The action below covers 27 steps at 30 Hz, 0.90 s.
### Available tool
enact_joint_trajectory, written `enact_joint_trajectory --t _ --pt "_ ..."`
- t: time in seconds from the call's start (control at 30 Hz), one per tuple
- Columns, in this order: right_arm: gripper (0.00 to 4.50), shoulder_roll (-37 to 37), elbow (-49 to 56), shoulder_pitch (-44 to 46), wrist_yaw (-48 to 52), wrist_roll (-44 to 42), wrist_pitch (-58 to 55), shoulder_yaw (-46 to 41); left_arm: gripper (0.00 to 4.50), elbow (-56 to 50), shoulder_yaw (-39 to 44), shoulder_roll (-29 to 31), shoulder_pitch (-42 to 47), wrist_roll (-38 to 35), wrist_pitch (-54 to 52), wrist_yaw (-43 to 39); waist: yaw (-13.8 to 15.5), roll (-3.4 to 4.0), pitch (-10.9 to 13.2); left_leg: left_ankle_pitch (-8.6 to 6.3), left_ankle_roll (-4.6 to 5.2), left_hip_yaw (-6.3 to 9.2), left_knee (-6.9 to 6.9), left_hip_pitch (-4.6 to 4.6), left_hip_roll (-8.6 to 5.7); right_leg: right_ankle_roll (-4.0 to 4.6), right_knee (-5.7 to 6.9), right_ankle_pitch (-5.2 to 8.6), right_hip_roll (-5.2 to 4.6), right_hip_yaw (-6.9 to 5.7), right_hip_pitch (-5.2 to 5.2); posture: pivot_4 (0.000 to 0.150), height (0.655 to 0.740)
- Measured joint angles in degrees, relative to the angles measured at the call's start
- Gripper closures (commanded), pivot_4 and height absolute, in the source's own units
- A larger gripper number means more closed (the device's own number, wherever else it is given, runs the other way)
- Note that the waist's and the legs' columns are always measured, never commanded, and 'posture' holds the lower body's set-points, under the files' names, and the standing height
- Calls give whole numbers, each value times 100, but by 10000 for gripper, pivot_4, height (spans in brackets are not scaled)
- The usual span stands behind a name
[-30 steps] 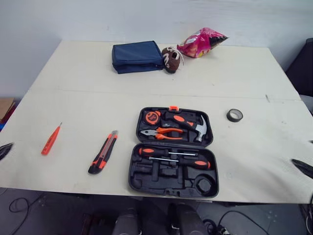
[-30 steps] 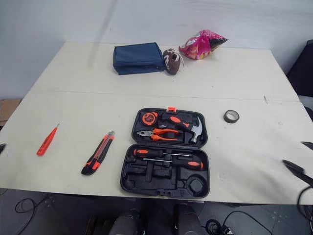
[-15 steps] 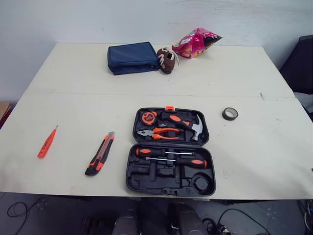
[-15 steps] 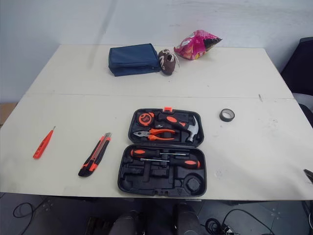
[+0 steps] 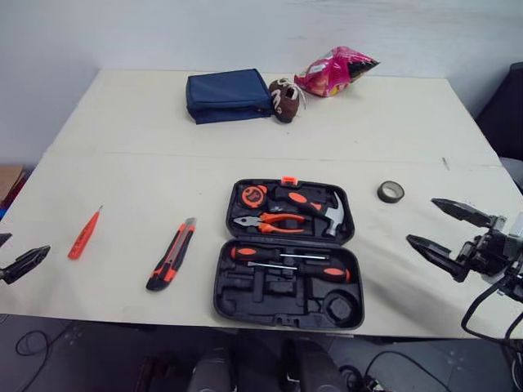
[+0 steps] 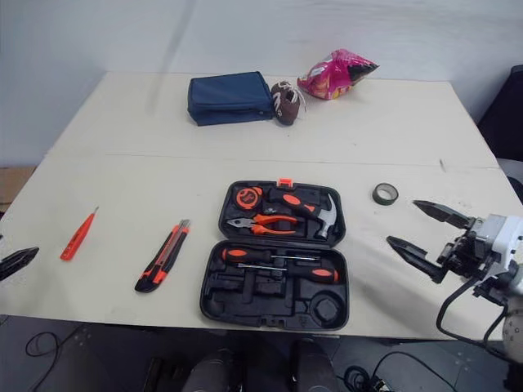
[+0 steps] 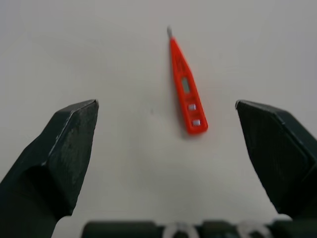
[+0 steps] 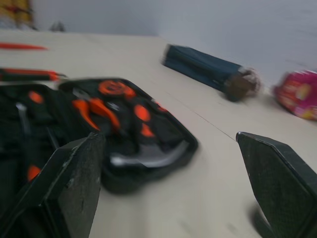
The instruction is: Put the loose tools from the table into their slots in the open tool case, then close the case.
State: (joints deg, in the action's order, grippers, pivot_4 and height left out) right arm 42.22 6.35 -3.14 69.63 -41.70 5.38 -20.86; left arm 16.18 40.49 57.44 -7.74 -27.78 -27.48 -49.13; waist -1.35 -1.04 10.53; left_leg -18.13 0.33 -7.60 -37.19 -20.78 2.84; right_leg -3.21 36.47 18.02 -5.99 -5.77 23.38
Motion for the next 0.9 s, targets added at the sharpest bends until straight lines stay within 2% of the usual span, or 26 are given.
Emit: enact_joint_trajectory --t 0.07,0.17,0.57,0.8,0.83,0.9 --pt "891 -292 472 14 32 -34 -69 389 0 -25 -241 -43 365 -3 -669 420 20 -2 -2 1 -10 9 -5 -7 -3 0 7 0 -2 -5 2 1500 7400" --pt "891 -449 749 32 102 -15 -39 570 0 -201 -578 -149 679 56 -985 725 26 -4 -3 17 -12 9 -8 -18 -10 -1 6 0 -8 -8 8 1500 7400" --pt "891 -523 453 220 445 272 212 619 0 357 -1642 -454 1960 786 -880 1447 -19 -15 -6 27 -23 7 -17 -27 -12 -3 16 -2 -4 -14 15 1500 7400" --pt "891 -631 416 290 446 360 233 633 0 403 -1885 -518 2250 874 -1210 1463 -6 -19 -7 28 -23 6 -28 -25 -13 -3 32 -1 -5 -12 14 1500 7400" --pt "0 -656 404 307 446 387 249 655 5645 295 -1906 -511 2245 874 -1350 1460 -6 -18 -8 28 -23 6 -28 -23 -14 -3 33 -1 -6 -12 12 1500 7400" --pt "0 -680 361 337 447 408 273 682 13642 153 -1914 -508 2203 879 -1507 1457 -6 -18 -8 28 -22 4 -27 -21 -16 -3 33 -1 -9 -11 12 1500 7400"
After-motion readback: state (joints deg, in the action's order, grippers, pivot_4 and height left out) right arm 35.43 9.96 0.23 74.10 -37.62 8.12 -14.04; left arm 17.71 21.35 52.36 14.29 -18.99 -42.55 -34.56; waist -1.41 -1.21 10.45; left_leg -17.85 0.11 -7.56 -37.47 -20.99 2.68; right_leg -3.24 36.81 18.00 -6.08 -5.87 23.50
